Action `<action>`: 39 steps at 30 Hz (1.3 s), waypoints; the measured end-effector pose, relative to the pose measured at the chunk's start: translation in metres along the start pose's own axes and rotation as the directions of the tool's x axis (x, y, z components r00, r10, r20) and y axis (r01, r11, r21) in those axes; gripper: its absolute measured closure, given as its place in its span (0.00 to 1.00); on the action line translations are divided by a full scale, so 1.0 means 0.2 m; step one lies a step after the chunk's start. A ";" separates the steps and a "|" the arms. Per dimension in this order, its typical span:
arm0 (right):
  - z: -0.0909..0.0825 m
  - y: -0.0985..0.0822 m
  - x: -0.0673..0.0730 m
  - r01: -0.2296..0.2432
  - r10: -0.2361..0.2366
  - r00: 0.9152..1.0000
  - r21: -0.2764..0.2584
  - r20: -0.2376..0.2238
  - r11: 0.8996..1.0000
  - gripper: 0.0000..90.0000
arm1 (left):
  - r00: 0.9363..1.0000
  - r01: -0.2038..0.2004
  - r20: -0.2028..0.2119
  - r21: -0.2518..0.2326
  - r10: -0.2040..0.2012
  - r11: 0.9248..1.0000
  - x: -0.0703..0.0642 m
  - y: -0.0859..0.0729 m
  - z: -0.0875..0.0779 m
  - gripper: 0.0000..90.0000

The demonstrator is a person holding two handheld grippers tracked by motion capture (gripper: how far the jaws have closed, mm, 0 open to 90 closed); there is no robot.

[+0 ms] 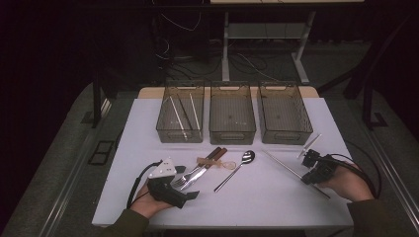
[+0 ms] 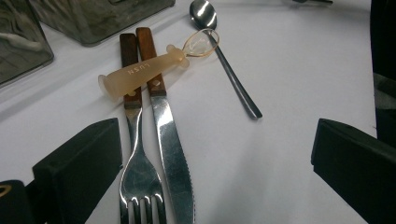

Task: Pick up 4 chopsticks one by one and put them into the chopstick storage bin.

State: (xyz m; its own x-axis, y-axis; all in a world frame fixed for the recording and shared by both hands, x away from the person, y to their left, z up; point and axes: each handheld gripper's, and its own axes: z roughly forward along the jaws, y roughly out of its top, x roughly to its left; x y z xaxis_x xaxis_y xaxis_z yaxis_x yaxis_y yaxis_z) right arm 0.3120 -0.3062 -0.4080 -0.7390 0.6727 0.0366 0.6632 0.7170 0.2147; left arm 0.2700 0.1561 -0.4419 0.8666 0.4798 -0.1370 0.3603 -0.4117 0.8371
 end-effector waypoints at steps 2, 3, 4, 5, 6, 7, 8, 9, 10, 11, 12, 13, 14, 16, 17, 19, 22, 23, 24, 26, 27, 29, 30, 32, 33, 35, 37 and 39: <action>-0.02 -0.01 -0.01 -0.026 0.025 0.999 -0.057 -0.022 0.998 0.95 | 1.000 0.002 0.000 -0.001 -0.002 1.000 0.00 0.00 0.00 0.01; -0.03 -0.02 -0.02 -0.036 0.033 0.999 -0.087 -0.037 0.996 0.95 | 1.000 0.002 0.000 -0.002 -0.002 1.000 0.00 0.00 0.00 0.01; -0.04 -0.02 -0.02 -0.047 0.043 0.998 -0.110 -0.040 0.993 0.95 | 1.000 0.002 -0.001 -0.002 -0.002 1.000 0.00 0.00 0.00 0.01; -0.04 -0.02 -0.03 -0.055 0.049 0.998 -0.135 -0.049 0.989 0.95 | 1.000 0.002 -0.001 -0.002 -0.002 1.000 0.00 0.00 0.00 0.01; -0.05 -0.02 -0.03 -0.063 0.054 0.997 -0.160 -0.057 0.985 0.95 | 1.000 0.002 -0.001 -0.003 -0.002 1.000 0.00 0.00 0.00 0.01; -0.06 -0.02 -0.03 -0.075 0.062 0.995 -0.185 -0.072 0.980 0.95 | 1.000 0.001 -0.001 -0.004 -0.001 1.000 0.00 0.00 0.00 0.01; -0.06 -0.02 -0.03 -0.081 0.066 0.995 -0.213 -0.079 0.974 0.95 | 1.000 0.001 -0.001 -0.003 -0.001 1.000 0.00 0.00 0.00 0.01; -0.07 -0.02 -0.03 -0.077 0.059 0.995 -0.239 -0.082 0.968 0.95 | 1.000 0.001 -0.001 -0.004 -0.001 1.000 0.00 0.00 0.00 0.01; -0.07 -0.02 -0.02 -0.079 0.057 0.994 -0.268 -0.089 0.960 0.95 | 1.000 0.002 -0.001 -0.004 -0.002 1.000 0.00 0.00 0.00 0.01; -0.08 -0.02 -0.02 -0.084 0.057 0.993 -0.296 -0.099 0.952 0.95 | 1.000 0.003 -0.001 -0.004 -0.003 1.000 0.00 0.00 0.00 0.01; -0.08 -0.01 -0.01 -0.089 0.055 0.992 -0.322 -0.112 0.943 0.95 | 1.000 0.004 -0.001 -0.004 -0.004 1.000 0.00 0.00 0.00 0.01; -0.09 0.00 -0.01 -0.094 0.056 0.991 -0.346 -0.119 0.933 0.95 | 1.000 0.005 -0.002 -0.005 -0.005 1.000 0.00 0.00 0.00 0.01; -0.09 0.00 0.00 -0.100 0.057 0.990 -0.366 -0.126 0.925 0.95 | 1.000 0.004 -0.002 -0.005 -0.004 1.000 0.00 0.00 0.00 0.01; -0.09 0.02 0.01 -0.107 0.058 0.990 -0.405 -0.132 0.908 0.95 | 1.000 0.004 -0.002 -0.005 -0.004 1.000 0.00 0.00 0.00 0.01; -0.10 0.03 0.01 -0.115 0.060 0.988 -0.423 -0.141 0.899 0.95 | 1.000 0.003 -0.002 -0.004 -0.003 1.000 0.00 0.00 0.00 0.01; -0.10 0.05 0.02 -0.129 0.061 0.985 -0.456 -0.161 0.881 0.95 | 1.000 0.002 -0.002 -0.004 -0.002 1.000 0.00 0.00 0.00 0.01; -0.11 0.08 0.02 -0.132 0.050 0.984 -0.498 -0.174 0.857 0.95 | 1.000 0.005 -0.003 -0.007 -0.005 1.000 0.00 0.00 0.00 0.01; -0.12 0.09 0.03 -0.135 0.049 0.983 -0.510 -0.178 0.849 0.95 | 1.000 0.005 -0.003 -0.003 -0.005 1.000 0.00 0.00 0.00 0.01; -0.12 0.10 0.03 -0.137 0.049 0.982 -0.520 -0.180 0.843 0.95 | 1.000 0.006 -0.003 -0.004 -0.006 1.000 0.00 0.00 0.00 0.01; -0.13 0.12 0.04 -0.142 0.045 0.981 -0.542 -0.189 0.828 0.95 | 1.000 0.007 -0.003 -0.005 -0.007 1.000 0.00 0.00 0.00 0.01; -0.13 0.14 0.04 -0.141 0.042 0.981 -0.555 -0.187 0.820 0.95 | 1.000 0.008 -0.004 -0.005 -0.008 1.000 0.00 0.00 0.00 0.01; -0.14 0.17 0.05 -0.145 0.041 0.980 -0.569 -0.193 0.810 0.95 | 1.000 0.009 -0.005 -0.008 -0.009 1.000 0.00 0.00 0.00 0.01; -0.14 0.18 0.06 -0.149 0.039 0.980 -0.579 -0.197 0.801 0.95 | 1.000 0.010 -0.004 -0.010 -0.010 1.000 0.00 0.00 0.00 0.01; -0.14 0.22 0.06 -0.148 0.037 0.980 -0.594 -0.195 0.791 0.95 | 1.000 0.010 -0.005 -0.010 -0.010 1.000 0.00 0.00 0.00 0.01; -0.15 0.24 0.07 -0.154 0.042 0.980 -0.602 -0.197 0.783 0.95 | 1.000 0.012 -0.006 -0.011 -0.012 1.000 0.00 0.00 0.00 0.01; -0.14 0.28 0.07 -0.162 0.042 0.978 -0.619 -0.204 0.768 0.95 | 1.000 0.013 -0.006 -0.011 -0.013 1.000 0.00 0.00 0.00 0.01; -0.15 0.32 0.08 -0.165 0.041 0.977 -0.629 -0.207 0.759 0.95 | 1.000 0.013 -0.006 -0.013 -0.013 1.000 0.00 0.00 0.00 0.01; -0.15 0.37 0.09 -0.166 0.039 0.978 -0.646 -0.207 0.745 0.95 | 1.000 0.012 -0.005 -0.015 -0.012 1.000 0.00 0.00 0.00 0.01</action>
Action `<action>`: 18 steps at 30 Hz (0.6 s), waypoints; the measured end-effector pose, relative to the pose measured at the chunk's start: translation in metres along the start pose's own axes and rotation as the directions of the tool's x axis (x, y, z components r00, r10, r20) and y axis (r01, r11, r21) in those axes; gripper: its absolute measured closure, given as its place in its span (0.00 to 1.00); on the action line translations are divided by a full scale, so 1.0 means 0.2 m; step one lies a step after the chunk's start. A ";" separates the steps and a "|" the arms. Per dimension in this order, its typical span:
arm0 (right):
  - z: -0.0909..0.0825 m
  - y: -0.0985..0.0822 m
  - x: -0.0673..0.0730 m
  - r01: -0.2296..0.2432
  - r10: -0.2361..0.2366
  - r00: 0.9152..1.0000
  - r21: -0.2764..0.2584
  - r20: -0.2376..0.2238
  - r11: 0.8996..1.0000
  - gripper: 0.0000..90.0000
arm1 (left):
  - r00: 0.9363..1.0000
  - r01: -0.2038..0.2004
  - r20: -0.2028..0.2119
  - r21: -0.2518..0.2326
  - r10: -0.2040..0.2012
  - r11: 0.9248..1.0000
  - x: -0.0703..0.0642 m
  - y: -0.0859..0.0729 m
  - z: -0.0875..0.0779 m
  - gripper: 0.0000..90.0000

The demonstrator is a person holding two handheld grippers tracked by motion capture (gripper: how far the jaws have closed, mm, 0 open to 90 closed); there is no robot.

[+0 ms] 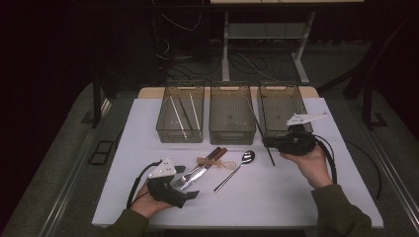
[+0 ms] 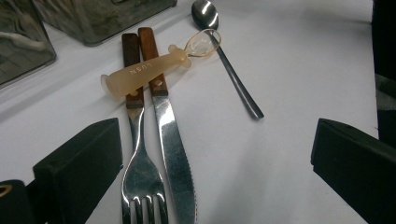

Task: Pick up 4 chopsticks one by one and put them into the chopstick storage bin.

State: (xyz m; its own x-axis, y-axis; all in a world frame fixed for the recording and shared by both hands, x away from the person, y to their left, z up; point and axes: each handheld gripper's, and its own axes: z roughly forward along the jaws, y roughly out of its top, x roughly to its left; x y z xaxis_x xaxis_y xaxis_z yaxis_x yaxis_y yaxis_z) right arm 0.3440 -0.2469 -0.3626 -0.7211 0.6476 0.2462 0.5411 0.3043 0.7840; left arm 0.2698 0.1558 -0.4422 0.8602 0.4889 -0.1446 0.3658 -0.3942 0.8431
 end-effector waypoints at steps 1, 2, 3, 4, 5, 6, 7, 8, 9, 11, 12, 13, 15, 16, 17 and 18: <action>0.02 0.02 0.01 0.001 -0.001 1.000 -0.008 -0.002 1.000 0.95 | 1.000 -0.005 0.000 0.000 0.005 1.000 0.00 0.00 0.00 0.01; 0.03 0.04 0.01 0.000 0.000 1.000 -0.014 -0.004 1.000 0.95 | 1.000 -0.004 0.000 0.000 0.004 1.000 0.00 0.00 0.00 0.01; 0.05 0.06 0.02 -0.003 0.003 1.000 -0.021 -0.007 1.000 0.95 | 1.000 -0.004 0.000 -0.001 0.004 1.000 0.00 0.00 0.00 0.01; 0.07 0.08 0.03 0.007 -0.007 1.000 -0.034 -0.005 0.999 0.95 | 1.000 -0.001 0.000 -0.001 0.001 1.000 0.00 0.00 0.00 0.01; 0.08 0.10 0.04 -0.001 0.000 1.000 -0.038 -0.011 0.999 0.95 | 1.000 -0.002 0.000 -0.001 0.002 1.000 0.00 0.00 0.00 0.01; 0.10 0.12 0.04 0.003 -0.004 1.000 -0.047 -0.010 0.999 0.95 | 1.000 -0.005 0.000 -0.001 0.005 1.000 0.00 0.00 0.00 0.01; 0.12 0.14 0.05 -0.003 0.003 1.000 -0.054 -0.009 0.999 0.95 | 1.000 -0.003 0.001 -0.002 0.003 1.000 0.00 0.00 0.00 0.01; 0.14 0.16 0.06 -0.001 0.000 1.000 -0.060 -0.012 0.998 0.95 | 1.000 -0.005 0.002 -0.003 0.005 1.000 0.00 0.00 0.00 0.01; 0.16 0.18 0.07 -0.002 0.001 1.000 -0.065 -0.011 0.998 0.95 | 1.000 -0.001 0.003 -0.004 0.001 1.000 0.00 0.00 0.00 0.01; 0.20 0.22 0.08 0.005 -0.006 1.000 -0.076 -0.011 0.997 0.95 | 1.000 -0.003 0.002 0.001 0.003 1.000 0.00 0.00 0.00 0.01; 0.22 0.24 0.09 0.004 -0.005 1.000 -0.078 -0.013 0.997 0.95 | 1.000 -0.003 0.002 0.000 0.003 1.000 0.00 0.00 0.00 0.01; 0.23 0.27 0.09 0.001 -0.003 1.000 -0.081 -0.018 0.997 0.95 | 1.000 -0.005 0.002 0.001 0.005 1.000 0.01 0.00 0.00 0.01; 0.27 0.31 0.11 0.001 -0.002 1.000 -0.090 -0.014 0.996 0.95 | 1.000 -0.007 0.001 -0.001 0.007 1.000 0.01 0.00 0.00 0.01; 0.29 0.33 0.11 0.002 -0.003 1.000 -0.103 -0.017 0.995 0.95 | 1.000 -0.008 0.002 0.000 0.008 1.000 0.01 0.00 -0.01 0.01; 0.30 0.35 0.12 -0.003 0.001 1.000 -0.106 -0.020 0.994 0.95 | 1.000 -0.006 0.004 -0.001 0.006 1.000 0.01 0.00 -0.01 0.01; 0.32 0.37 0.12 -0.002 0.000 1.000 -0.113 -0.017 0.994 0.95 | 1.000 -0.001 0.004 -0.006 0.001 1.000 0.01 0.00 -0.01 0.01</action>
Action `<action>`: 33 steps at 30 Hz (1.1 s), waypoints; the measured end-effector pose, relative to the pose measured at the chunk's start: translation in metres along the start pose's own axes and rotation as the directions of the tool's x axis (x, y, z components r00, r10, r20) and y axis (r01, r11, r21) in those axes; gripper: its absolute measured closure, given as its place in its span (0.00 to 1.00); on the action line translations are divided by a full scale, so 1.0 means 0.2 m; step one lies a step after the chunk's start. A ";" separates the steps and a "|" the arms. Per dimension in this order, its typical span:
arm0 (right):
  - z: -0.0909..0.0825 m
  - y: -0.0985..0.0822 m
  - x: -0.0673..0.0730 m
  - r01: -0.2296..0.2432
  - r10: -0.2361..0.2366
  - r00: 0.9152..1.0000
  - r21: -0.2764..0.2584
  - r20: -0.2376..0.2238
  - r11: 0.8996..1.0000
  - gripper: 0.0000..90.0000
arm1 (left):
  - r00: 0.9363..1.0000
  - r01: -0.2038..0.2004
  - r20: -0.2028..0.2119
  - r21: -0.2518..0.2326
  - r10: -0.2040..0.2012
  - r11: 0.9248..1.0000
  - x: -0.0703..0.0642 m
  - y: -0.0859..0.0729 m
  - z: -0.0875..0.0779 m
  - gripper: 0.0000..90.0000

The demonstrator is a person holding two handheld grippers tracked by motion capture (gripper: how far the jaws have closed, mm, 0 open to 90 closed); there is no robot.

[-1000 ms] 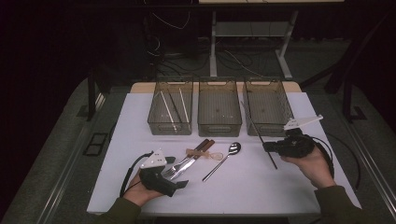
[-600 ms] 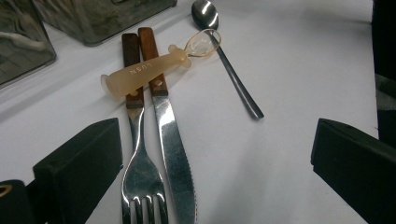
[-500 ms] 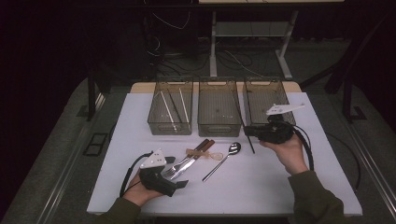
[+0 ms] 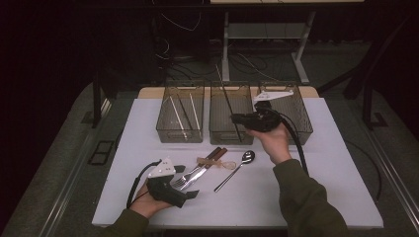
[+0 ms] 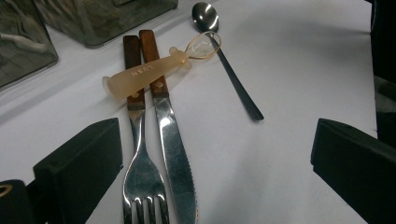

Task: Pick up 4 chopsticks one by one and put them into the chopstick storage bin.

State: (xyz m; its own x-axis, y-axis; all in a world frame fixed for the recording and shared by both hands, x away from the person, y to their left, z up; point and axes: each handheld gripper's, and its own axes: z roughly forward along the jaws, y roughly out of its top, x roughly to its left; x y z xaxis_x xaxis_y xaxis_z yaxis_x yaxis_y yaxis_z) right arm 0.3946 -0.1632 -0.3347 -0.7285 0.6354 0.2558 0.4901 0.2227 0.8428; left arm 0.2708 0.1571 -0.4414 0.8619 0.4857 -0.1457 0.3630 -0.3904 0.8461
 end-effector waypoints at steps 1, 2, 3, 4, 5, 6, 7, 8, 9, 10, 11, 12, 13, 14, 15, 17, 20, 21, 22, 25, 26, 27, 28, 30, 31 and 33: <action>0.02 0.02 0.01 -0.006 0.006 1.000 -0.002 -0.001 1.000 0.95 | 1.000 -0.001 0.001 0.000 0.001 1.000 0.00 0.00 0.00 0.01; 0.04 0.04 0.01 0.002 -0.002 1.000 -0.009 -0.003 1.000 0.95 | 1.000 0.000 0.002 0.000 0.000 1.000 0.00 0.00 0.00 0.01; 0.07 0.05 0.02 -0.003 0.003 1.000 -0.010 -0.003 1.000 0.95 | 1.000 0.000 0.002 -0.002 0.000 1.000 0.00 0.00 0.00 0.01; 0.09 0.07 0.02 -0.003 0.003 1.000 -0.014 -0.001 1.000 0.95 | 1.000 -0.003 -0.001 -0.002 0.003 1.000 0.00 0.00 0.00 0.01; 0.11 0.09 0.03 -0.008 0.008 1.000 -0.013 -0.002 1.000 0.95 | 1.000 -0.002 0.001 -0.002 0.002 1.000 0.00 0.00 0.00 0.01; 0.14 0.11 0.03 -0.002 0.002 1.000 -0.017 0.000 1.000 0.95 | 1.000 -0.003 0.001 -0.002 0.003 1.000 0.00 0.00 0.00 0.01; 0.16 0.12 0.04 -0.006 0.006 1.000 -0.018 0.002 1.000 0.95 | 1.000 -0.001 0.001 -0.004 0.001 1.000 0.00 0.00 0.00 0.01; 0.19 0.14 0.04 0.000 0.000 1.000 -0.026 0.005 1.000 0.95 | 1.000 -0.001 0.001 -0.006 0.001 1.000 0.00 0.00 0.00 0.01; 0.21 0.16 0.05 -0.006 0.006 1.000 -0.028 0.005 1.000 0.95 | 1.000 -0.002 0.002 -0.006 0.002 1.000 0.00 0.00 -0.01 0.01; 0.23 0.17 0.05 -0.006 0.006 1.000 -0.031 0.006 0.999 0.95 | 1.000 -0.001 0.004 -0.007 0.001 1.000 0.00 0.00 -0.01 0.01; 0.26 0.19 0.06 -0.012 0.012 1.000 -0.034 0.008 0.999 0.95 | 1.000 -0.002 0.005 -0.008 0.002 1.000 0.00 0.00 -0.01 0.01; 0.28 0.20 0.06 -0.009 0.010 1.000 -0.041 0.007 0.999 0.95 | 1.000 -0.003 0.005 -0.006 0.003 1.000 0.00 0.00 -0.01 0.01; 0.31 0.21 0.07 -0.009 0.009 1.000 -0.043 0.008 0.999 0.95 | 1.000 -0.004 0.004 -0.004 0.004 1.000 0.00 0.00 -0.01 0.01; 0.33 0.22 0.07 -0.013 0.014 1.000 -0.043 0.012 0.999 0.95 | 1.000 -0.002 0.004 -0.008 0.002 1.000 0.00 0.00 -0.01 0.01; 0.36 0.23 0.07 -0.012 0.012 1.000 -0.043 0.012 0.999 0.95 | 1.000 -0.002 0.006 -0.010 0.003 1.000 0.00 0.00 -0.01 0.01; 0.42 0.24 0.07 -0.016 0.017 1.000 -0.045 0.017 0.999 0.95 | 1.000 -0.001 0.006 -0.009 0.001 1.000 0.00 0.00 -0.01 0.01; 0.50 0.26 0.08 -0.028 0.028 1.000 -0.035 0.009 0.999 0.95 | 1.000 0.003 0.006 -0.016 -0.003 1.000 0.00 0.00 -0.01 0.01; 0.52 0.26 0.08 -0.028 0.028 1.000 -0.031 0.011 0.999 0.95 | 1.000 0.000 0.005 -0.016 0.000 1.000 0.01 0.00 -0.01 0.01; 0.55 0.26 0.08 -0.032 0.032 0.999 -0.024 0.010 0.999 0.95 | 1.000 0.000 0.005 -0.016 0.000 1.000 0.01 0.00 -0.01 0.01; 0.62 0.25 0.09 -0.039 0.039 0.999 -0.009 0.015 0.999 0.95 | 1.000 -0.009 0.007 -0.014 0.009 1.000 0.01 0.00 -0.01 0.01; 0.65 0.25 0.09 -0.041 0.041 0.999 -0.001 0.019 0.999 0.95 | 1.000 0.001 0.008 -0.014 -0.001 1.000 0.00 0.00 -0.01 0.01; 0.67 0.24 0.09 -0.048 0.048 0.999 0.009 0.023 0.999 0.95 | 1.000 0.003 0.009 -0.014 -0.003 1.000 0.00 0.00 -0.01 0.01; 0.70 0.24 0.09 -0.048 0.047 0.998 0.023 0.028 0.999 0.95 | 1.000 0.000 0.009 -0.012 0.000 1.000 0.00 0.00 -0.01 0.01; 0.74 0.22 0.08 -0.052 0.050 0.998 0.047 0.036 0.998 0.95 | 1.000 0.000 0.010 -0.015 0.000 1.000 0.00 0.00 -0.02 0.01; 0.76 0.21 0.08 -0.055 0.053 0.998 0.060 0.034 0.997 0.95 | 1.000 -0.005 0.010 -0.014 0.005 1.000 0.01 0.01 -0.02 0.01; 0.79 0.19 0.08 -0.074 0.070 0.997 0.084 0.042 0.994 0.95 | 1.000 -0.006 0.011 -0.015 0.006 1.000 0.01 0.00 -0.01 0.01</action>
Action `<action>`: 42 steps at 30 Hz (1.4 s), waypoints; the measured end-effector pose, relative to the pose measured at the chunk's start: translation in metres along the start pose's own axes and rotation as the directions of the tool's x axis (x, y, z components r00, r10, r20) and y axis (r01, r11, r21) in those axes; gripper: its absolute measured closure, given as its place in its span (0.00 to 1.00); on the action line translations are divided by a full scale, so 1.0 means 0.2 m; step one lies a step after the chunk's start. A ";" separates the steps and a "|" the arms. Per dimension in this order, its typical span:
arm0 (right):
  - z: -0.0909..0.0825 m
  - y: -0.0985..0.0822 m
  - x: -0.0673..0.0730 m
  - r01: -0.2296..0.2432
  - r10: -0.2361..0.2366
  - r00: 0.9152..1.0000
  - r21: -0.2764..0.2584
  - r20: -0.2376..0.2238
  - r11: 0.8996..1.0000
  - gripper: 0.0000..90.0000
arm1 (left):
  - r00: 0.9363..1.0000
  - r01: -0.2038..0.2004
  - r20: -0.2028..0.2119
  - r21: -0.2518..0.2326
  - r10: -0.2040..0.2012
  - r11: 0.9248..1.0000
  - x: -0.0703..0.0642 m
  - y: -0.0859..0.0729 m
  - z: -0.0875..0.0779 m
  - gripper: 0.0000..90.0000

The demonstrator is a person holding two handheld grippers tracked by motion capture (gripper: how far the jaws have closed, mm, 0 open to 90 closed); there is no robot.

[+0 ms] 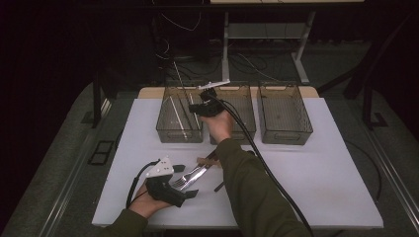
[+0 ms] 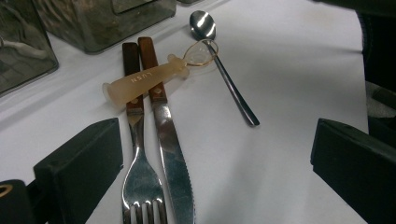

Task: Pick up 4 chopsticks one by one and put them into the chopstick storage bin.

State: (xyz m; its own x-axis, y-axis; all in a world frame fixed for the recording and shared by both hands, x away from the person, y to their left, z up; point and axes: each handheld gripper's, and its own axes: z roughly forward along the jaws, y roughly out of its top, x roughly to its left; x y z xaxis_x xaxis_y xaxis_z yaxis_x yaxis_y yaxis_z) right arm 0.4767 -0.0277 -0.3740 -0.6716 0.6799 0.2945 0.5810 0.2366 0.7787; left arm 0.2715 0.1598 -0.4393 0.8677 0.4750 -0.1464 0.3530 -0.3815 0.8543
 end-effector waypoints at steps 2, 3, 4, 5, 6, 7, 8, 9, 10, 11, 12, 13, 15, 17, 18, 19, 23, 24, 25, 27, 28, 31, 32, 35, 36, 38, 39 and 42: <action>0.03 -0.02 0.00 -0.010 0.009 1.000 0.033 0.019 0.999 0.95 | 1.000 -0.001 0.002 0.003 0.001 1.000 0.00 0.00 0.00 0.01; 0.04 -0.02 0.01 -0.012 0.010 0.999 0.042 0.034 0.999 0.95 | 1.000 0.001 0.004 0.003 -0.001 1.000 0.00 0.00 0.00 0.01; 0.05 -0.03 0.01 -0.014 0.012 0.999 0.057 0.041 0.998 0.94 | 1.000 0.003 0.004 0.002 -0.003 1.000 0.00 0.00 0.00 0.01; 0.06 -0.03 0.01 -0.015 0.011 0.998 0.074 0.055 0.997 0.94 | 1.000 0.004 0.004 0.001 -0.004 1.000 0.00 0.00 0.00 0.01; 0.06 -0.04 0.02 -0.019 0.012 0.997 0.086 0.077 0.996 0.94 | 1.000 0.004 0.003 0.001 -0.004 1.000 0.00 0.00 0.00 0.01; 0.07 -0.04 0.01 -0.015 0.008 0.997 0.090 0.081 0.996 0.94 | 1.000 0.005 0.002 0.002 -0.005 1.000 0.00 0.00 0.00 0.01; 0.07 -0.04 0.02 -0.019 0.012 0.997 0.095 0.077 0.995 0.93 | 1.000 0.004 0.003 0.003 -0.004 1.000 0.00 0.00 0.00 0.01; 0.07 -0.04 0.02 -0.013 0.003 0.996 0.102 0.093 0.995 0.93 | 1.000 0.003 0.004 0.004 -0.003 1.000 0.00 0.00 0.00 0.01; 0.07 -0.04 0.03 -0.002 -0.009 0.995 0.102 0.103 0.995 0.89 | 1.000 0.002 0.004 0.004 -0.002 1.000 0.00 0.00 0.00 0.01; 0.07 -0.05 0.03 -0.002 -0.008 0.995 0.098 0.103 0.995 0.86 | 1.000 0.001 0.005 0.004 -0.001 1.000 0.00 0.00 0.00 0.01; 0.07 -0.04 0.03 -0.002 -0.008 0.994 0.098 0.105 0.995 0.83 | 1.000 0.002 0.005 0.003 -0.002 1.000 0.00 0.00 0.00 0.01; 0.06 -0.04 0.03 0.001 -0.011 0.994 0.095 0.109 0.995 0.78 | 1.000 0.001 0.004 0.002 -0.001 1.000 0.00 0.00 0.00 0.01; 0.05 -0.04 0.04 0.014 -0.024 0.994 0.093 0.110 0.996 0.68 | 1.000 -0.001 0.002 0.000 0.001 1.000 0.00 0.00 0.00 0.01; 0.02 -0.03 0.04 0.025 -0.033 0.995 0.077 0.095 0.997 0.56 | 1.000 -0.002 0.002 0.000 0.002 1.000 0.00 0.00 0.00 0.01; 0.01 -0.03 0.05 0.037 -0.043 0.995 0.065 0.090 0.997 0.52 | 1.000 0.001 0.003 0.001 -0.001 1.000 0.00 0.00 0.00 0.01; -0.01 -0.03 0.05 0.059 -0.065 0.993 0.062 0.099 0.996 0.47 | 1.000 -0.007 0.002 0.001 0.007 1.000 0.00 0.00 0.00 0.01; -0.10 -0.03 0.06 0.087 -0.089 0.995 0.039 0.049 0.995 0.36 | 1.000 -0.001 0.002 0.000 0.001 1.000 0.00 0.00 0.00 0.01; -0.12 -0.04 0.06 0.090 -0.091 0.995 0.034 0.041 0.995 0.32 | 1.000 0.001 0.002 0.000 -0.001 1.000 0.00 0.00 0.00 0.01; -0.14 -0.04 0.06 0.092 -0.093 0.995 0.029 0.047 0.995 0.32 | 1.000 0.002 0.001 0.000 -0.002 1.000 0.00 0.00 0.00 0.01; -0.19 -0.05 0.06 0.106 -0.106 0.992 0.017 0.068 0.994 0.31 | 1.000 0.002 -0.001 0.002 -0.002 1.000 0.00 0.00 0.00 0.01; -0.21 -0.06 0.06 0.112 -0.113 0.990 0.015 0.086 0.994 0.30 | 1.000 0.002 -0.002 0.003 -0.002 1.000 0.00 0.00 0.01 0.01; -0.27 -0.07 0.05 0.115 -0.118 0.984 0.029 0.130 0.993 0.20 | 1.000 0.002 -0.001 0.000 -0.002 1.000 0.00 0.00 0.01 0.01; -0.29 -0.08 0.04 0.128 -0.132 0.985 0.041 0.111 0.991 0.16 | 1.000 0.004 -0.002 -0.003 -0.004 1.000 0.00 0.00 0.01 0.01; -0.34 -0.11 0.02 0.157 -0.165 0.978 0.070 0.130 0.985 0.16 | 1.000 0.004 -0.004 0.006 -0.004 1.000 0.00 0.00 0.01 0.01; -0.36 -0.13 0.02 0.164 -0.172 0.977 0.069 0.128 0.984 0.16 | 1.000 0.008 -0.004 0.006 -0.008 1.000 -0.01 0.00 0.01 0.01; -0.39 -0.16 0.00 0.173 -0.179 0.976 0.060 0.126 0.983 0.16 | 1.000 0.006 -0.006 0.008 -0.006 1.000 -0.01 0.00 0.01 0.01; -0.41 -0.17 0.00 0.177 -0.184 0.975 0.062 0.126 0.982 0.16 | 1.000 0.009 -0.006 0.009 -0.009 1.000 -0.01 0.00 0.01 0.01; -0.46 -0.21 -0.02 0.192 -0.198 0.972 0.058 0.125 0.980 0.16 | 1.000 0.007 -0.005 0.009 -0.006 1.000 0.00 0.00 0.01 0.01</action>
State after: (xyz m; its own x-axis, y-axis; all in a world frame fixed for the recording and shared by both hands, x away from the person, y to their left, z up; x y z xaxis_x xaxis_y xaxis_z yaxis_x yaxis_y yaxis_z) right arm 0.4124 -0.1034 -0.3577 -0.7106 0.7008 0.0631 0.4668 0.4024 0.7875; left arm 0.2717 0.1588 -0.4402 0.8637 0.4814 -0.1494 0.3617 -0.3854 0.8489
